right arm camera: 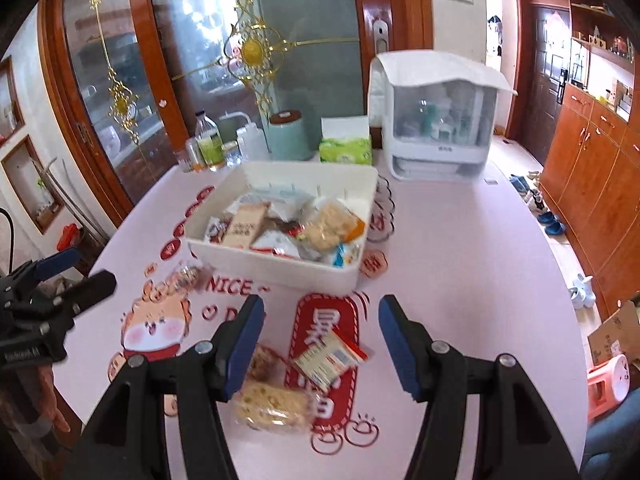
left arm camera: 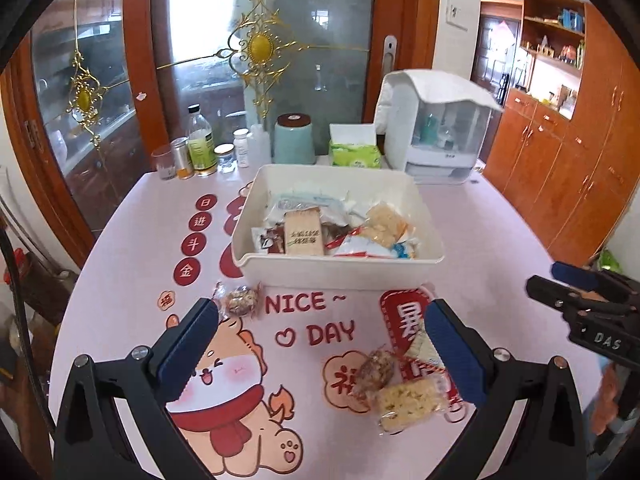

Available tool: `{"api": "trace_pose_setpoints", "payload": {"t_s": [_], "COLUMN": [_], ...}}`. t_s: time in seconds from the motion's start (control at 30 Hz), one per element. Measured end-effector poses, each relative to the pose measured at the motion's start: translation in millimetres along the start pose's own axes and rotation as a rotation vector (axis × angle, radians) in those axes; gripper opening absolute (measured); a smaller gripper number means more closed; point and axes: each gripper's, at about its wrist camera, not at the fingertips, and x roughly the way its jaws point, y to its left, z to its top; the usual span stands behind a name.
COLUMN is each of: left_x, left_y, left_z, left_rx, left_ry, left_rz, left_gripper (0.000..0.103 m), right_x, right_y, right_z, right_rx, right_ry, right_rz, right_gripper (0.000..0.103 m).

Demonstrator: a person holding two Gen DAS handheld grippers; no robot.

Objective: Organize snacks
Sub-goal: 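Grasp the clear nut bag with the left tool while the right tool grasps the white-red printed packet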

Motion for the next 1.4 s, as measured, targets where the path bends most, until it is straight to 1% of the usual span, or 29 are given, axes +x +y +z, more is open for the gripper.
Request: {"api": "trace_pose_setpoints", "payload": {"t_s": [0.07,0.17,0.37,0.43,0.6,0.83,0.9,1.03,1.13,1.2,1.27,1.3,1.33,1.37,1.4], "left_x": [10,34,83,96,135,180,193,210,219,223,225,225,225,225,226], "left_y": [-2,-8,-28,-34,-50,-55,-55,-53,-50,-49,-48,-49,-49,-48,-47], "left_z": [-5,-18,-47,-54,-67,-72,-73,-75,-76,-76,-75,-75,-75,-74,-73], "left_rx": [0.017,0.054,0.126,0.145,0.189,0.196,0.188,0.176,0.147,0.133,0.129,0.132,0.135,0.133,0.132], "left_ry": [0.041,0.137,0.285,0.314,0.381,0.454,0.476,0.511,0.525,0.527,0.520,0.516,0.511,0.507,0.508], "left_rz": [-0.005,-0.025,-0.080,-0.088,-0.105,-0.119,-0.132,-0.162,-0.208,-0.232,-0.240,-0.244,-0.246,-0.253,-0.258], "left_gripper": [0.103,0.103,0.103,0.103,0.102,0.102,0.100,0.089,0.085,0.077,0.065,0.062,0.054,0.044,0.036], "right_x": [6,15,46,59,92,140,153,177,189,196,205,205,207,209,210], "right_y": [-5,-9,-12,-14,-22,-20,-19,-16,-13,-10,-4,0,3,8,10], "right_z": [-7,-19,-46,-55,-70,-74,-73,-70,-67,-66,-65,-63,-62,-60,-59], "right_rx": [-0.008,-0.018,0.006,0.039,0.183,0.288,0.309,0.350,0.366,0.365,0.354,0.332,0.317,0.291,0.279], "right_ry": [0.020,0.049,0.153,0.195,0.286,0.371,0.387,0.409,0.420,0.428,0.446,0.431,0.435,0.432,0.430], "right_rz": [-0.014,-0.027,-0.006,-0.002,0.030,0.025,0.021,0.013,-0.003,-0.018,-0.036,-0.057,-0.070,-0.094,-0.106], "right_gripper": [0.060,0.060,0.060,0.060,0.060,0.060,0.060,0.060,0.060,0.060,0.062,0.062,0.063,0.063,0.064]}}
